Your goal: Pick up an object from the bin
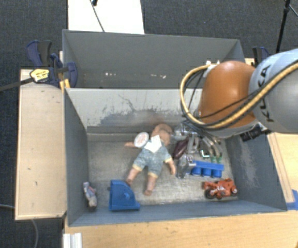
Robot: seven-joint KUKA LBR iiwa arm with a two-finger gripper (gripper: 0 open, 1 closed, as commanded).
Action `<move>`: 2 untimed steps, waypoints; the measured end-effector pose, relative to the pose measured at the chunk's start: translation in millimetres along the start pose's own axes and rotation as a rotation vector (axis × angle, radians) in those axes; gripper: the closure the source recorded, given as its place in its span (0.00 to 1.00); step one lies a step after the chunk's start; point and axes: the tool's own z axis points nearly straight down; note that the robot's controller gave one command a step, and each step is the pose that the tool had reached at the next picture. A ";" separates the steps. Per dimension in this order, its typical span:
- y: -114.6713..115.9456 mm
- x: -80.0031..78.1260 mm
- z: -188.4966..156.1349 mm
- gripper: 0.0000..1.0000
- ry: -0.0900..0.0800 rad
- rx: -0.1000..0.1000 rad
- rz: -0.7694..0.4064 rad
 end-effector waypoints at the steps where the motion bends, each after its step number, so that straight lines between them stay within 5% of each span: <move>1: -0.2 -1.9 -3.9 0.00 -0.008 0.000 0.001; 2: 3.0 -4.6 42.3 0.00 -0.016 0.000 -0.037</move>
Offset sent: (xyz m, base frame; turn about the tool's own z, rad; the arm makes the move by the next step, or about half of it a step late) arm 0.0016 0.0060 -0.0872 -0.0780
